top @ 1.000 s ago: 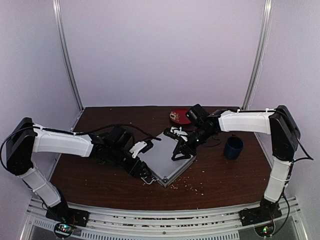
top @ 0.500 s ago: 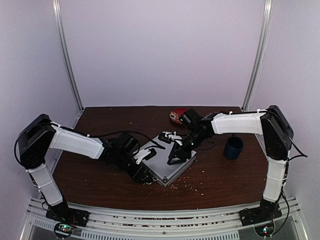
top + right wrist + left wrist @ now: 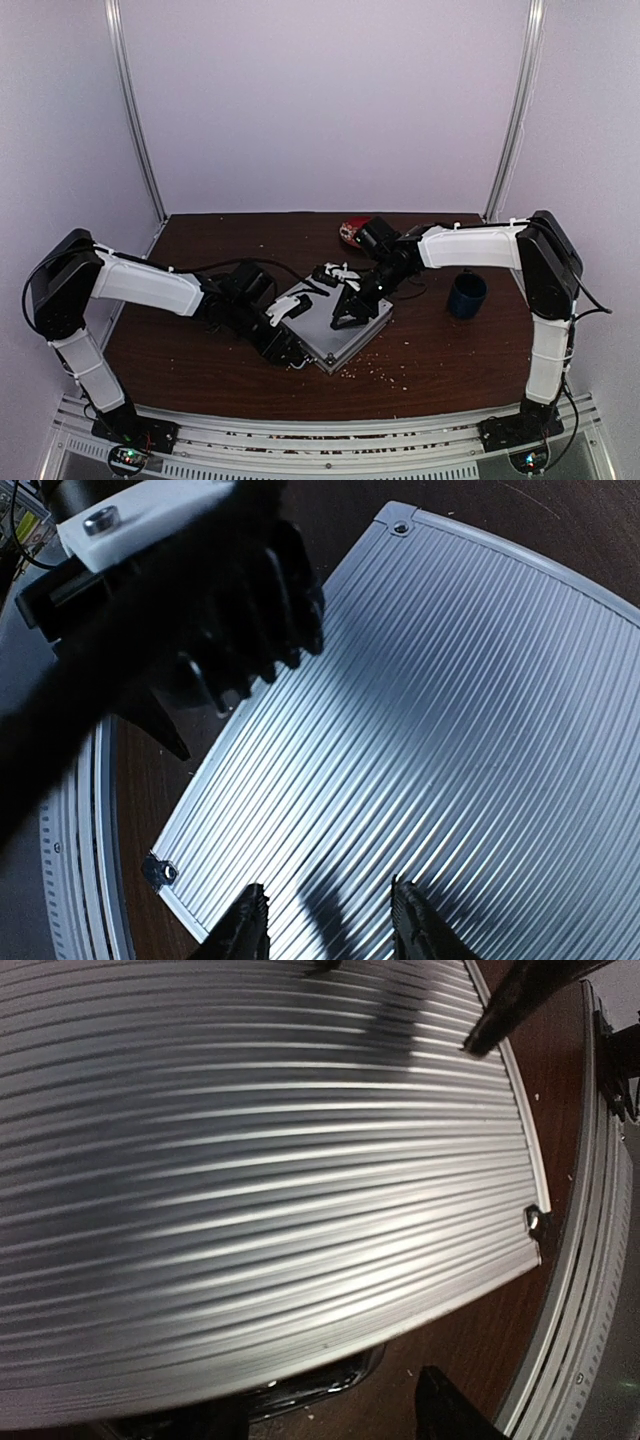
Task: Pack up texas hold em set
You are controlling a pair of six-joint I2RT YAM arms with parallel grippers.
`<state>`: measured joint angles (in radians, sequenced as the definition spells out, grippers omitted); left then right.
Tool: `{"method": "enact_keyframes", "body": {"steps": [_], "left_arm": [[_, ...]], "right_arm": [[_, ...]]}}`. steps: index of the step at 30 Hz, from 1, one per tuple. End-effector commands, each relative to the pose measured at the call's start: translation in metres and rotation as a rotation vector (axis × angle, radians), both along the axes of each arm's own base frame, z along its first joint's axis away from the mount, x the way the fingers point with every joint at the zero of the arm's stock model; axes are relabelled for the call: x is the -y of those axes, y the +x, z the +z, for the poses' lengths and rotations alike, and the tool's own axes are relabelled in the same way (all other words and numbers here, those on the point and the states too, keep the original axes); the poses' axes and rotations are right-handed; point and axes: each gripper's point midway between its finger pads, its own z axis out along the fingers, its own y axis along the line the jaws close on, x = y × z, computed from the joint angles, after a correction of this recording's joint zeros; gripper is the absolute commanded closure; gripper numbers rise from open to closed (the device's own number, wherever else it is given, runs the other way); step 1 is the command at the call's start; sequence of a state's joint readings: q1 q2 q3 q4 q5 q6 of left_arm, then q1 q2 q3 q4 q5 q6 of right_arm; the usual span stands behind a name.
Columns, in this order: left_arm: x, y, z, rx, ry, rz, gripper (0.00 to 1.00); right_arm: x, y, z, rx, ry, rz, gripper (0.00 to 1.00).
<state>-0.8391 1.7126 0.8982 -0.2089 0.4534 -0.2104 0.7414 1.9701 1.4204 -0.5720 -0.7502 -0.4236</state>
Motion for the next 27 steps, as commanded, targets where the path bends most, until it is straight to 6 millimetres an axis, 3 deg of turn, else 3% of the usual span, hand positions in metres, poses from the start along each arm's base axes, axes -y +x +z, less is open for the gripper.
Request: {"method": "enact_keyframes", "body": {"steps": [1, 27], "left_arm": [[0.016, 0.001, 0.031, 0.048, -0.093, -0.044, 0.42], [0.022, 0.006, 0.049, 0.073, -0.146, -0.03, 0.42]], "right_arm": [[0.012, -0.012, -0.037, -0.049, -0.123, 0.004, 0.58], [0.013, -0.011, -0.037, -0.042, -0.131, 0.007, 0.58]]}}
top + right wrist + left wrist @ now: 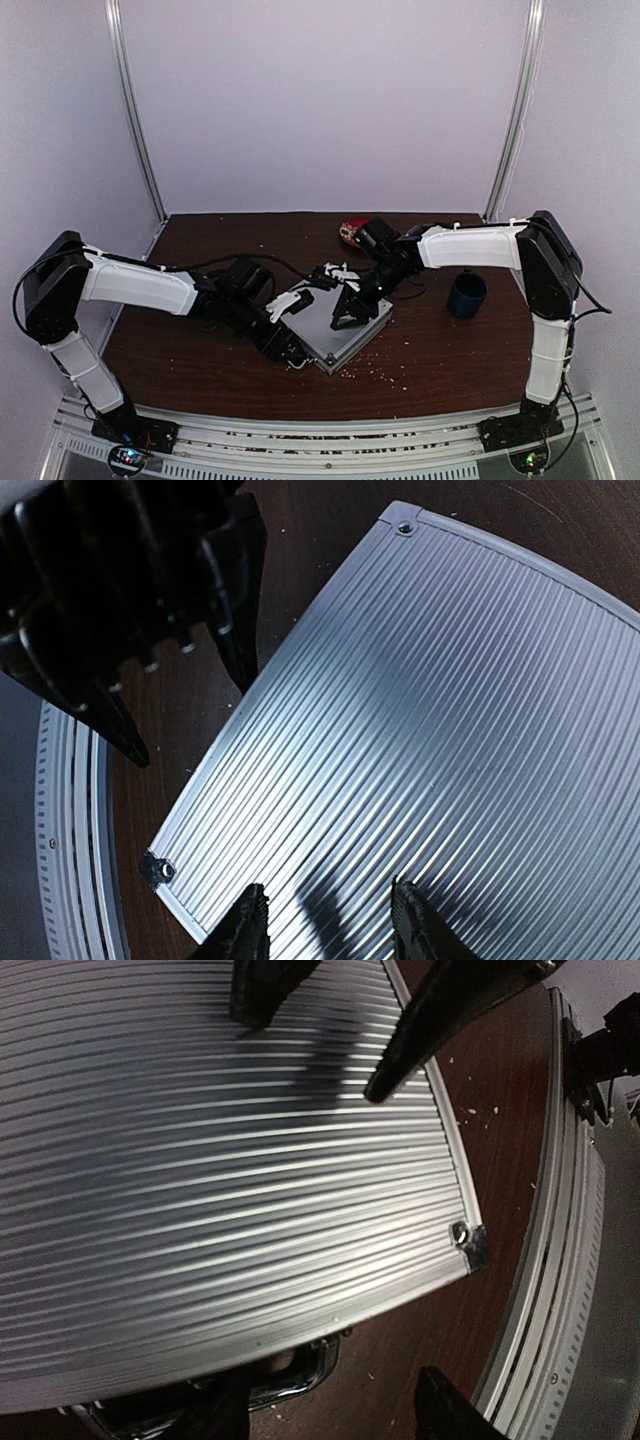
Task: Pack up texas hold em set
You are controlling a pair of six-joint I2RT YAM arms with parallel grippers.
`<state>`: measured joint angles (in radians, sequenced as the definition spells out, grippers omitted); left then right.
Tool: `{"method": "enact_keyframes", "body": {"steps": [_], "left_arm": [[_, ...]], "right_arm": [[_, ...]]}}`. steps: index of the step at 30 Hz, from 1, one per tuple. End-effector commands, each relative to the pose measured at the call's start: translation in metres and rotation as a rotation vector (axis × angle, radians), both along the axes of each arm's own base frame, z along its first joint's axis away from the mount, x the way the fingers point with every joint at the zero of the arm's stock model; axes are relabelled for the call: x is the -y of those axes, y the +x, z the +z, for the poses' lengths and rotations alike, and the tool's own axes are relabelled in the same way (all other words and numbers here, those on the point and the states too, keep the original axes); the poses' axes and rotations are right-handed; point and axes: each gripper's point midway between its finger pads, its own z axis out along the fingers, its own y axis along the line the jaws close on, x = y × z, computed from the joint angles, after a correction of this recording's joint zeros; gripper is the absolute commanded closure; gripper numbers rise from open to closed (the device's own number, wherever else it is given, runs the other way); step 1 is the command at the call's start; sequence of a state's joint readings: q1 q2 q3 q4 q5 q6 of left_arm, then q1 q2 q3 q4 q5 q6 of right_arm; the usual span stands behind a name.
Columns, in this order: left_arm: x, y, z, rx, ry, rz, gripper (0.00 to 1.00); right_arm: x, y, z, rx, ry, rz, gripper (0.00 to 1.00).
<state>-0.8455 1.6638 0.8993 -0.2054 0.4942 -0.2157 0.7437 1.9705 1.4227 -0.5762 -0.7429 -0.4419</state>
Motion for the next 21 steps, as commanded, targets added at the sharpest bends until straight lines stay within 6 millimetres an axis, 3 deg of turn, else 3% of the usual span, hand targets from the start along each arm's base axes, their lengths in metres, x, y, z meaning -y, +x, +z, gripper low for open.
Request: {"method": "enact_keyframes", "body": {"steps": [1, 11, 18, 21], "left_arm": [[0.015, 0.011, 0.026, 0.063, -0.082, -0.004, 0.42], [0.013, 0.01, 0.021, 0.053, -0.066, -0.003, 0.42], [-0.011, 0.0, 0.056, 0.104, -0.049, 0.02, 0.42], [-0.023, -0.005, 0.055, 0.11, -0.029, 0.046, 0.41]], "right_arm": [[0.013, -0.011, -0.037, -0.058, -0.129, -0.007, 0.58], [0.014, -0.011, -0.038, -0.059, -0.133, -0.007, 0.58], [0.013, -0.011, -0.037, -0.057, -0.131, -0.005, 0.58], [0.013, -0.012, -0.037, -0.061, -0.132, -0.004, 0.58]]}}
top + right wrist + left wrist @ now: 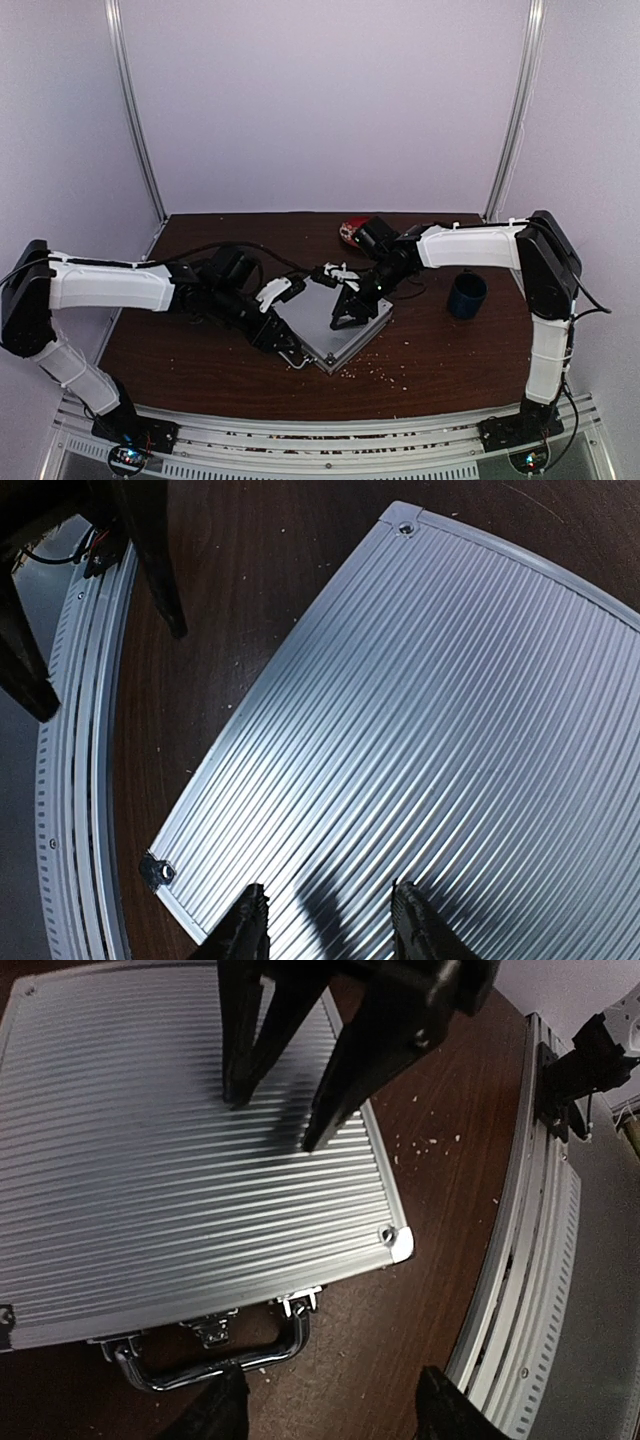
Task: Pack up texas hold em set
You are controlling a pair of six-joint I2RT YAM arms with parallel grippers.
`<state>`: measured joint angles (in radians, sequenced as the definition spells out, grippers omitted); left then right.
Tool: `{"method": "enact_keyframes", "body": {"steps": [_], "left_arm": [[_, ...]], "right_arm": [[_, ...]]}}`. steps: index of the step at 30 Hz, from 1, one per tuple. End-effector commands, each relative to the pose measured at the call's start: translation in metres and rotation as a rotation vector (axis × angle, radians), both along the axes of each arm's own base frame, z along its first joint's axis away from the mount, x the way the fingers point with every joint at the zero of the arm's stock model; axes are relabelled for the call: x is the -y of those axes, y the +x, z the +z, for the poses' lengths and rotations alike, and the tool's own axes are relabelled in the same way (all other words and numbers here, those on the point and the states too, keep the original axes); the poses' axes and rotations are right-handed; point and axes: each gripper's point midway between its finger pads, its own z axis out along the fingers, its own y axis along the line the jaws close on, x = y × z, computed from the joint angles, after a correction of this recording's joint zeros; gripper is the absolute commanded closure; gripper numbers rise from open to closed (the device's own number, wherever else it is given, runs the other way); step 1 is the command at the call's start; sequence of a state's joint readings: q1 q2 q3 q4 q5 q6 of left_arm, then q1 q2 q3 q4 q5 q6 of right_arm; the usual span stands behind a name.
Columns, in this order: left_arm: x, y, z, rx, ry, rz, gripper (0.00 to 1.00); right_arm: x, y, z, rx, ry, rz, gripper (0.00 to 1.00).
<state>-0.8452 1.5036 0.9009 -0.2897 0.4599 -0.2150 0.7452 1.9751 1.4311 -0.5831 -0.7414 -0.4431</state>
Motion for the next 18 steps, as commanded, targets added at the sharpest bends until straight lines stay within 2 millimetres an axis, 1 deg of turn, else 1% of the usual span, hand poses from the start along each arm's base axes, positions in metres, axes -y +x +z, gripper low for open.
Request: {"method": "enact_keyframes", "body": {"steps": [1, 3, 4, 6, 7, 8, 11, 12, 16, 18], "left_arm": [[-0.015, -0.003, 0.006, 0.036, 0.013, 0.04, 0.42], [-0.019, -0.001, -0.006, 0.035, 0.028, 0.073, 0.49], [-0.021, 0.0, -0.012, 0.031, 0.036, 0.089, 0.56], [-0.02, 0.003, -0.019, 0.031, 0.03, 0.107, 0.78], [-0.019, 0.004, -0.021, 0.03, 0.025, 0.114, 0.95], [-0.018, 0.007, -0.023, 0.033, 0.024, 0.124, 1.0], [-0.016, 0.011, -0.032, 0.033, 0.03, 0.138, 1.0], [-0.014, 0.015, -0.039, 0.033, 0.036, 0.148, 1.0], [-0.01, 0.02, -0.053, 0.024, 0.055, 0.153, 1.0], [-0.007, 0.024, -0.056, 0.028, 0.057, 0.157, 1.0]], "right_arm": [[0.014, -0.012, -0.037, -0.059, -0.129, -0.005, 0.58], [0.015, -0.012, -0.038, -0.058, -0.132, -0.005, 0.58], [0.015, -0.012, -0.038, -0.056, -0.132, -0.005, 0.58], [0.015, -0.012, -0.039, -0.057, -0.134, -0.006, 0.58], [0.015, -0.013, -0.039, -0.059, -0.134, -0.005, 0.58], [0.015, -0.013, -0.04, -0.06, -0.135, -0.005, 0.58], [0.015, -0.012, -0.039, -0.059, -0.135, -0.007, 0.58], [0.015, -0.012, -0.04, -0.059, -0.137, -0.007, 0.58], [0.015, -0.012, -0.04, -0.06, -0.138, -0.008, 0.58], [0.015, -0.012, -0.041, -0.063, -0.139, -0.009, 0.58]]}}
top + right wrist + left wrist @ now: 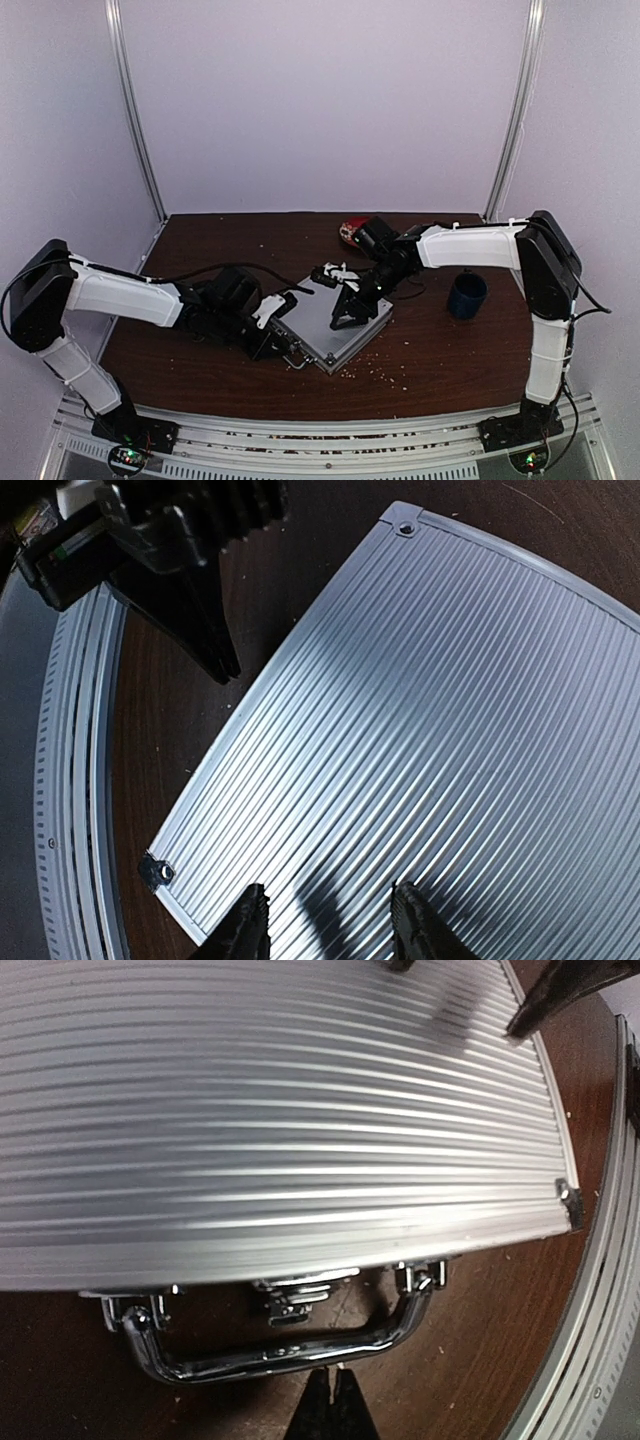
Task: Pack up texas hold em set
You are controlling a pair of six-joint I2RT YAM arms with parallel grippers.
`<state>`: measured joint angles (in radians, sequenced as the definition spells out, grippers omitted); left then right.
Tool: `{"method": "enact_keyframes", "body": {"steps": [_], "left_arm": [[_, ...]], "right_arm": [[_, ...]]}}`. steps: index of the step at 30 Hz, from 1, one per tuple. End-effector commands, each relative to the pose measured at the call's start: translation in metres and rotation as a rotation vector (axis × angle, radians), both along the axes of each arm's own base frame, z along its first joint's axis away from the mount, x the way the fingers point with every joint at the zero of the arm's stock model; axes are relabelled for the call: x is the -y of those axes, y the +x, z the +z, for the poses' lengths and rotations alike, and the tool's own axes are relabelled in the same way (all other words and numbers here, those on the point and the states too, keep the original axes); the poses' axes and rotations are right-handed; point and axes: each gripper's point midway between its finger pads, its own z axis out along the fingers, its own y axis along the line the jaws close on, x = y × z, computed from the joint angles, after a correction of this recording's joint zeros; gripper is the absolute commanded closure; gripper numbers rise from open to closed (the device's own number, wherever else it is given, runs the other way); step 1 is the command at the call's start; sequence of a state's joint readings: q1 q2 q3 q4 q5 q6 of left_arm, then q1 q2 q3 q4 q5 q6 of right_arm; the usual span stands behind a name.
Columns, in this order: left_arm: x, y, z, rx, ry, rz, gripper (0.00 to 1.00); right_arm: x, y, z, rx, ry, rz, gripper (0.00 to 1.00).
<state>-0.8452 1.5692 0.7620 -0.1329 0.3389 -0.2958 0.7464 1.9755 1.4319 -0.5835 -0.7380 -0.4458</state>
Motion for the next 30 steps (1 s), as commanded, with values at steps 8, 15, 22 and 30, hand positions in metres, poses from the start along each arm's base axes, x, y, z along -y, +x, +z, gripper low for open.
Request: {"method": "enact_keyframes", "body": {"steps": [8, 15, 22, 30], "left_arm": [[0.024, 0.029, -0.003, 0.076, -0.037, 0.023, 1.0], [0.026, 0.033, -0.015, 0.072, -0.013, 0.024, 1.0], [0.026, 0.036, -0.02, 0.074, -0.001, 0.029, 1.0], [0.023, 0.031, 0.011, 0.085, -0.015, 0.014, 1.0]], "right_arm": [[0.016, -0.014, -0.047, -0.079, -0.147, -0.006, 0.58], [0.017, -0.014, -0.049, -0.081, -0.151, -0.004, 0.58], [0.017, -0.015, -0.051, -0.087, -0.155, -0.002, 0.58], [0.017, -0.012, -0.037, -0.069, -0.144, -0.01, 0.59]]}}
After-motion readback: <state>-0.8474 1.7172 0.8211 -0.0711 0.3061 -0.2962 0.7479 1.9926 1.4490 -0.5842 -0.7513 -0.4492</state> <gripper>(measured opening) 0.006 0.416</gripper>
